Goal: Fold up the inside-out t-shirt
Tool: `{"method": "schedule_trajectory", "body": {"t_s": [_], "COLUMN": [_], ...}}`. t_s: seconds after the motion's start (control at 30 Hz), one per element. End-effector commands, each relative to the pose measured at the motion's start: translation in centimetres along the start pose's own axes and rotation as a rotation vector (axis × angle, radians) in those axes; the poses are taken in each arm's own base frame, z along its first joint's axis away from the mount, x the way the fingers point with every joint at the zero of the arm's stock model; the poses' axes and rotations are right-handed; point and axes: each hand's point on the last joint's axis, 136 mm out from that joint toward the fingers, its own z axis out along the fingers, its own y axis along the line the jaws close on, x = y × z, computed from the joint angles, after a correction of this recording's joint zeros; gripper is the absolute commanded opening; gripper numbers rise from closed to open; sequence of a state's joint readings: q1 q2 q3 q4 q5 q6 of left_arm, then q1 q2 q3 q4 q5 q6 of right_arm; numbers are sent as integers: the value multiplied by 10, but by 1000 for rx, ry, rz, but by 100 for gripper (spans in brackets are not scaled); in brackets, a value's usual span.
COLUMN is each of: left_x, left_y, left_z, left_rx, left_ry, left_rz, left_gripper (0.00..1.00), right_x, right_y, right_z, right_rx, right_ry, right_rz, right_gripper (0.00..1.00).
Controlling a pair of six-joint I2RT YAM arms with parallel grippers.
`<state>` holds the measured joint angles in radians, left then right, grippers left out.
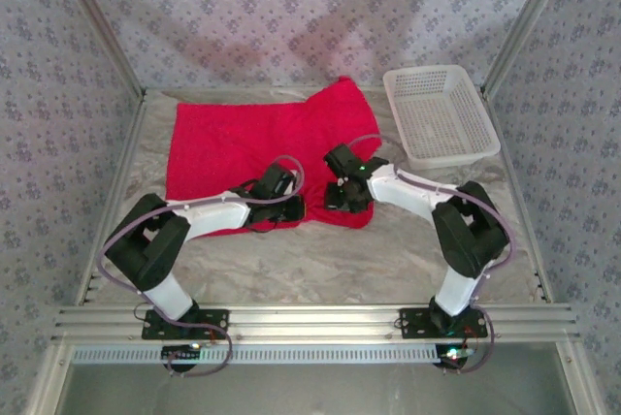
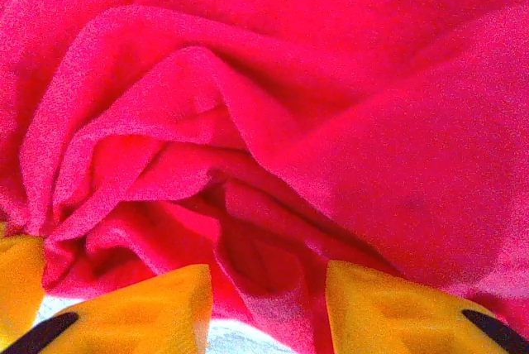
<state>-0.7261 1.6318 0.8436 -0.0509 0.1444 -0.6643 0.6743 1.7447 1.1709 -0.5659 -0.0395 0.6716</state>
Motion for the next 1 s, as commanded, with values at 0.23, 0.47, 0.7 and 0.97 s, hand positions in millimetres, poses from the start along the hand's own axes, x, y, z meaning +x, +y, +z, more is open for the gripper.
{"method": "schedule_trajectory", "body": {"t_s": [0.23,0.47,0.7,0.97], "left_x": [-15,-22,-19,-17], "left_y": [-5,-12,-12,-9], "left_z": [-10,-9,-5,-4], "left_rx": [8,30,32,27], "left_ry": [-44,-56,-43,-43], "left_rz": [-1,-9,-12,-16], "left_gripper": [0,0,0,0], "right_x": [-27,4,7,0], "right_y": [18,14,0,4], "right_z": [-89,-141,-85,-33], "right_rx": [-61,-227,-147,-80], "right_ry": [-157,-229,-166,-106], "right_rz": [-109,-98,-98,-139], "right_gripper": [0,0,20,49]}}
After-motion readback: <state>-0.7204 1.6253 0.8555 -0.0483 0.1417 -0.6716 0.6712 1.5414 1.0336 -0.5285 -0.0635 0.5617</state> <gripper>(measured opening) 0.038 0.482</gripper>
